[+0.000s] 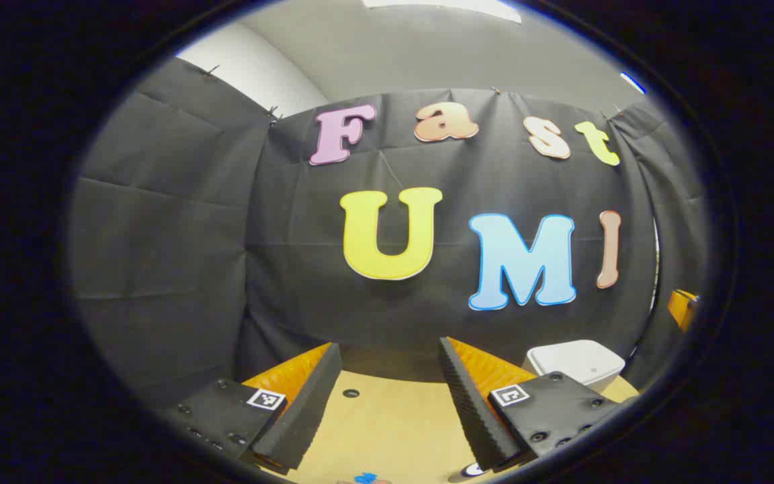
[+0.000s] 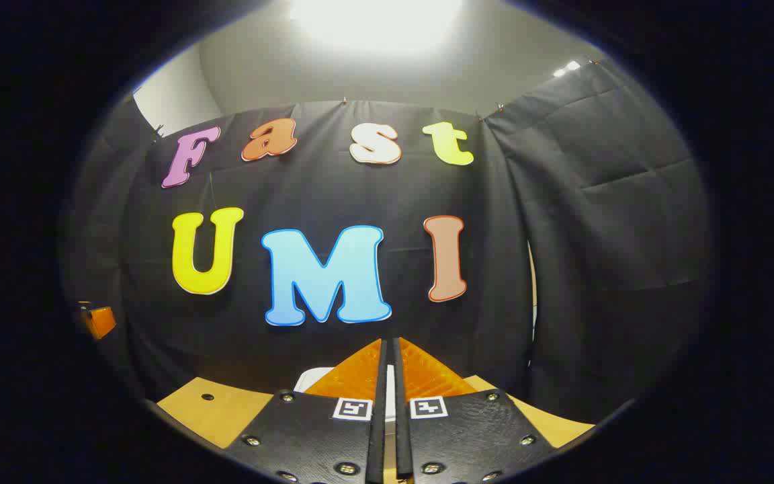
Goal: Press the lid of the desktop garbage bin to open it, pick up the crumpled paper on the desktop and throw it into the bin, then pick up the pop can on the desktop and drop it into the bin, and finally close the garbage bin lid.
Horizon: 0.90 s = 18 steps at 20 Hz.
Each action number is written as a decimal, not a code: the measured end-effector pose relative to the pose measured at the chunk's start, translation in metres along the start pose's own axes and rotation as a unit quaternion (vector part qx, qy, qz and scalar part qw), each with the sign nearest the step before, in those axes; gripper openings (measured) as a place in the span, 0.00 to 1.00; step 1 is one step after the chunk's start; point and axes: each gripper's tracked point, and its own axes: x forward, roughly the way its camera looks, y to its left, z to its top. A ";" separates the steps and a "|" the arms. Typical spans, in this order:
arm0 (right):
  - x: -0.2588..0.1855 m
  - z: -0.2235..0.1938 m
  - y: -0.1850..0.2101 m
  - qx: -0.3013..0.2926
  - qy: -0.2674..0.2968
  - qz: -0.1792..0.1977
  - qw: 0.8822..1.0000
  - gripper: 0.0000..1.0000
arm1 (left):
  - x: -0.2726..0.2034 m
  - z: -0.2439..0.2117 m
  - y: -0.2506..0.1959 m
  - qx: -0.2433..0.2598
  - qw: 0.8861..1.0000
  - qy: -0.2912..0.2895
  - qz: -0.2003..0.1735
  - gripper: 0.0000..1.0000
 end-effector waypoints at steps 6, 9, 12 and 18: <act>0.020 -0.019 0.004 -0.008 0.027 0.041 0.999 0.06 | 0.014 -0.010 -0.019 0.012 1.000 0.016 -0.009 0.96; 0.027 -0.026 0.008 -0.014 0.034 0.052 0.998 0.06 | 0.021 -0.011 -0.025 0.025 0.999 0.018 -0.013 0.95; 0.035 -0.036 0.010 -0.016 0.047 0.058 0.997 0.02 | 0.026 -0.013 -0.036 0.032 0.999 0.021 -0.026 0.96; 0.047 -0.055 0.017 -0.017 0.074 0.068 0.995 0.06 | 0.026 -0.017 -0.035 0.023 0.999 0.026 -0.034 0.96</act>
